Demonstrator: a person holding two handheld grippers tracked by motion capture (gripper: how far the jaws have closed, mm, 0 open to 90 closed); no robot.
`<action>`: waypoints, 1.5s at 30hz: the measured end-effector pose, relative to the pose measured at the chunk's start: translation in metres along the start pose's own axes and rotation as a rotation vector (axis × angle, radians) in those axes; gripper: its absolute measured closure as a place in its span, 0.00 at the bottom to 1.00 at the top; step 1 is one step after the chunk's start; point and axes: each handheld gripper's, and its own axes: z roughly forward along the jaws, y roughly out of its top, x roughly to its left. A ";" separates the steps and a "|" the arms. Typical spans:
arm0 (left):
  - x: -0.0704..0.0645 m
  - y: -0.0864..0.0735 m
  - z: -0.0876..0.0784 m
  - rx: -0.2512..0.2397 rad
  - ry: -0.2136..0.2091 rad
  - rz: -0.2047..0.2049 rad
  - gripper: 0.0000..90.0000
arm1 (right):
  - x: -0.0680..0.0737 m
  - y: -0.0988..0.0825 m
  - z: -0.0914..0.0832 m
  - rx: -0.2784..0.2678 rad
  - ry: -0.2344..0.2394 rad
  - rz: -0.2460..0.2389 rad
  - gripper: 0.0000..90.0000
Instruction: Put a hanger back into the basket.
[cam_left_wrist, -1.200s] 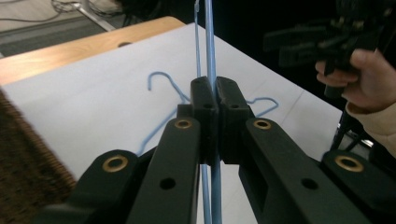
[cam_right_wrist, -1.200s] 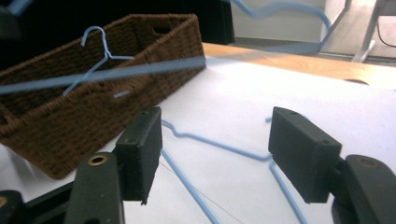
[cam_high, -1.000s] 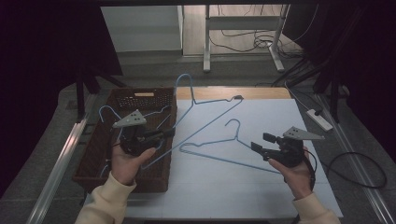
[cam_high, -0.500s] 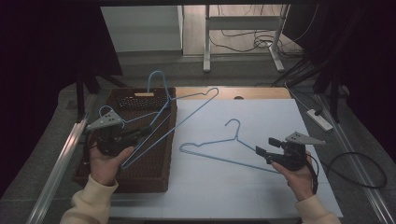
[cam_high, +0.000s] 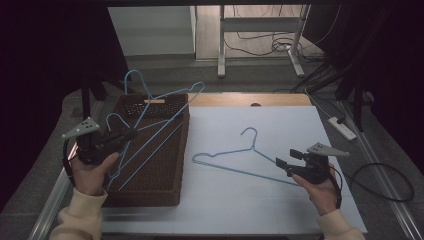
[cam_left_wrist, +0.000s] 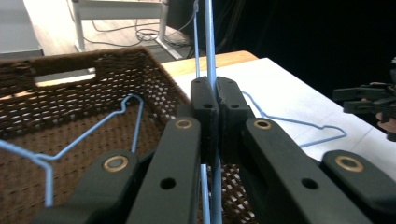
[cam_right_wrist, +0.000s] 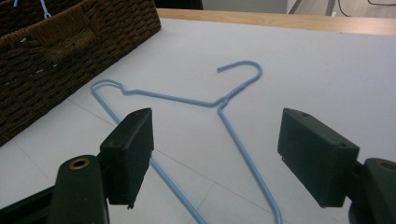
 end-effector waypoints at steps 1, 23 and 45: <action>0.003 -0.001 -0.001 0.001 0.006 -0.004 0.97 | 0.000 0.000 0.000 0.001 -0.001 0.000 0.30; 0.043 -0.026 -0.002 0.060 0.072 -0.034 0.97 | -0.004 -0.004 0.000 0.012 -0.017 0.007 0.31; 0.054 -0.042 0.008 0.134 0.087 -0.061 0.97 | -0.003 -0.004 0.001 0.014 -0.017 0.006 0.31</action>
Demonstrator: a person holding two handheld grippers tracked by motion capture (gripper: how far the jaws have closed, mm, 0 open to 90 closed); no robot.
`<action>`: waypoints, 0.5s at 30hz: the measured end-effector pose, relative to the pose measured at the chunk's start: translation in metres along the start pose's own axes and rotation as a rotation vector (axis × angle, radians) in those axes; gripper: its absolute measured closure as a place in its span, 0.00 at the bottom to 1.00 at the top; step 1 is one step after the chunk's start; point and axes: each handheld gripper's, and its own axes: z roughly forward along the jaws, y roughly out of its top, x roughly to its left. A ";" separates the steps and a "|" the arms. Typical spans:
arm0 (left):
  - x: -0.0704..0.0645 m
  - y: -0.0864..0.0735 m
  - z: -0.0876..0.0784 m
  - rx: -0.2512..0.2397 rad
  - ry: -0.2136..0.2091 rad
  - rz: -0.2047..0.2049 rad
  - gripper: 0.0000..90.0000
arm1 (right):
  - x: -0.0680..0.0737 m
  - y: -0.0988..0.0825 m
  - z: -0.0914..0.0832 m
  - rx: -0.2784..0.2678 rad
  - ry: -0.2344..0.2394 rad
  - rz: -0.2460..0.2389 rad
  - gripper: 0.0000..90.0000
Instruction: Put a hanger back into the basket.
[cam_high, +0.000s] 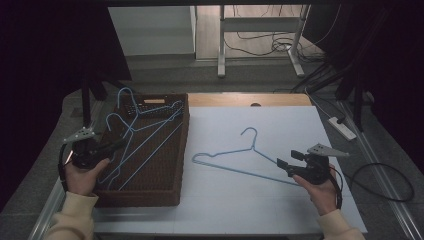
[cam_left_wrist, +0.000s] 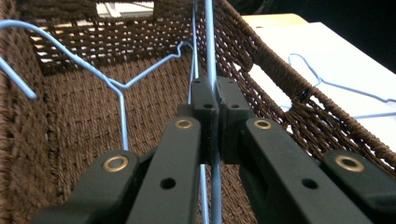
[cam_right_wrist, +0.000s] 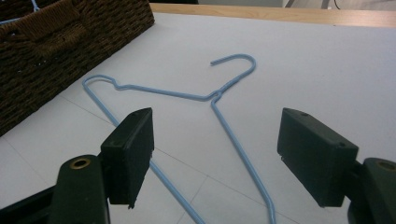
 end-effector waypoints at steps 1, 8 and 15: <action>0.000 0.000 0.001 0.010 -0.003 0.002 0.97 | 0.000 0.000 0.000 0.001 0.000 -0.003 0.31; -0.001 0.002 0.014 0.085 0.007 -0.007 0.97 | 0.000 0.000 0.000 0.000 -0.001 0.000 0.31; 0.000 0.003 0.022 0.123 0.020 -0.008 0.97 | 0.000 0.000 0.000 -0.002 0.000 0.000 0.31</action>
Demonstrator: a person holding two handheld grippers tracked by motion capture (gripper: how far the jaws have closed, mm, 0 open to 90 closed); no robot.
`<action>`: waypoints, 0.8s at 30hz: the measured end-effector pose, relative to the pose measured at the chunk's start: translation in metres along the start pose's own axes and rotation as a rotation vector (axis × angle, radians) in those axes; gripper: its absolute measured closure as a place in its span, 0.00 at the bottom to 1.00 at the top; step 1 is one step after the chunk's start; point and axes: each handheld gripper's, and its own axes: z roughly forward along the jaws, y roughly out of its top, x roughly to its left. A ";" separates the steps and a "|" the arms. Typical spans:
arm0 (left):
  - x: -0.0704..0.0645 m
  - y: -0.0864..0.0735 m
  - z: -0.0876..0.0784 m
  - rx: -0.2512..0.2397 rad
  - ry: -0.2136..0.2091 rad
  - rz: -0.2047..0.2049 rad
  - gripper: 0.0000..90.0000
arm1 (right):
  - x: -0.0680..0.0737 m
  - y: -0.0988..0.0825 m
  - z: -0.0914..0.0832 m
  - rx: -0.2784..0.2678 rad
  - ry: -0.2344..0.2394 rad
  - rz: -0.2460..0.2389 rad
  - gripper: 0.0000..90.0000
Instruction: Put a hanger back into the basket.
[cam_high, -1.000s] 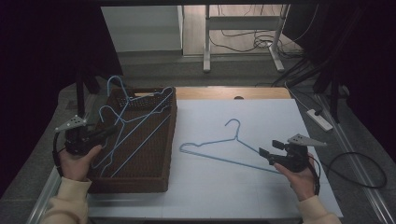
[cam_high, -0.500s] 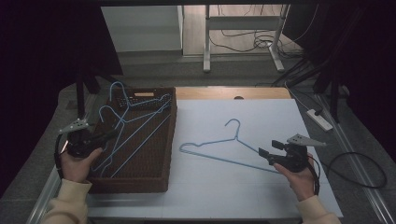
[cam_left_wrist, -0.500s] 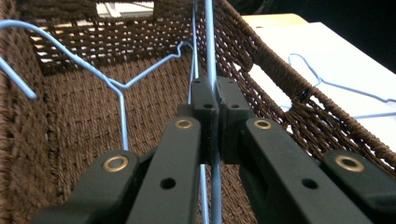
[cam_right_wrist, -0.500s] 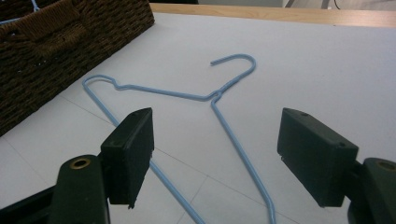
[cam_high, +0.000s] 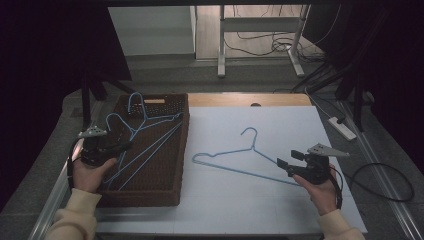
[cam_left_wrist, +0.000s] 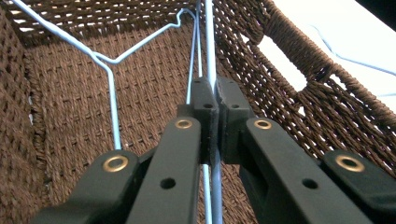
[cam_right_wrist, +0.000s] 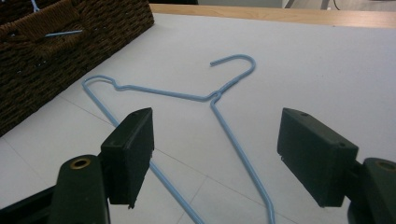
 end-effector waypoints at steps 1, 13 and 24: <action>0.001 0.000 0.001 0.002 0.001 -0.004 0.97 | 0.000 0.000 0.000 0.000 0.000 0.000 0.31; 0.008 -0.002 0.011 0.139 0.045 -0.026 0.96 | 0.001 0.000 0.001 0.003 0.002 -0.003 0.31; -0.002 0.003 0.016 0.154 0.121 0.017 0.56 | 0.001 0.000 0.001 0.005 0.004 -0.002 0.31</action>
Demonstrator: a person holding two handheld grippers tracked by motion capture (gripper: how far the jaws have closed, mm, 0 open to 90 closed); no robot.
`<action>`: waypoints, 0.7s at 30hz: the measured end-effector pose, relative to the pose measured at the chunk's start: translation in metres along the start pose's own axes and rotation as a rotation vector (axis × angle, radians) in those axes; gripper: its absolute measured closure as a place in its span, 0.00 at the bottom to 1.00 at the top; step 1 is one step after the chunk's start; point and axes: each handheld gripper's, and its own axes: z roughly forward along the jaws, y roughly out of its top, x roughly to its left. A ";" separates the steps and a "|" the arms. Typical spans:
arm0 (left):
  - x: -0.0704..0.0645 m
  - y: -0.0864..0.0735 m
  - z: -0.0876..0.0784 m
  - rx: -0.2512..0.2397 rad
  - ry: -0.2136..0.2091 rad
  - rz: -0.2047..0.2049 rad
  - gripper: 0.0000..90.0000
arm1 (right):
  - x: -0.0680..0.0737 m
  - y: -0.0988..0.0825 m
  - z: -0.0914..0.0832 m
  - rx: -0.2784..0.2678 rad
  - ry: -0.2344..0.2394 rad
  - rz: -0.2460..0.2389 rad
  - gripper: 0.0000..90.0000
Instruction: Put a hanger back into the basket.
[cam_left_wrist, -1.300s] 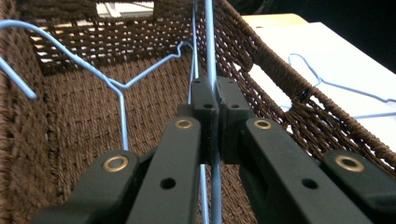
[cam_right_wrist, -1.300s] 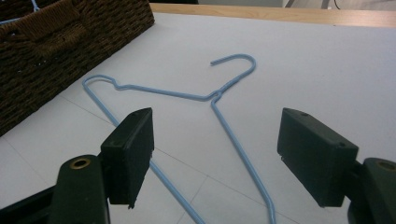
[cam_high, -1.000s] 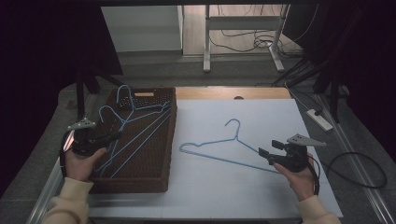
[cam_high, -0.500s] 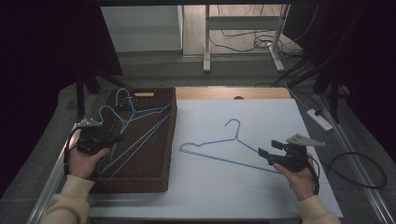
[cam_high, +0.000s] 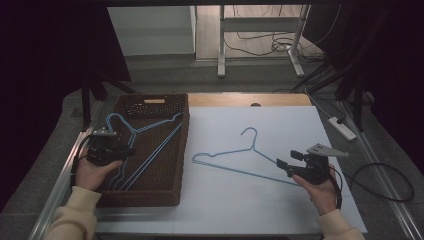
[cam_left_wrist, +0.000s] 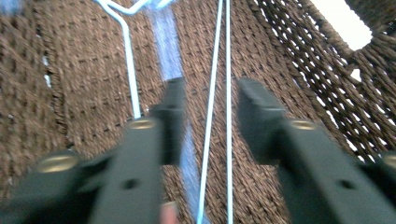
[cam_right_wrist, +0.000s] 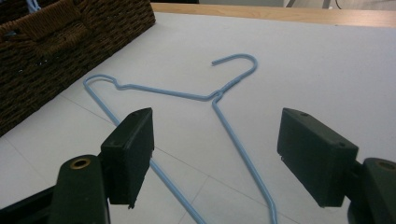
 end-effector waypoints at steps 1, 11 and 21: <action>0.000 0.000 -0.001 -0.006 0.002 -0.002 0.49 | 0.000 0.000 0.000 -0.001 0.000 0.000 0.31; -0.016 0.002 -0.024 -0.174 -0.076 0.040 0.32 | 0.000 0.000 0.000 -0.001 -0.001 0.001 0.31; -0.051 0.004 -0.030 -0.240 -0.179 0.125 0.27 | -0.001 0.000 0.000 0.012 0.001 0.000 0.31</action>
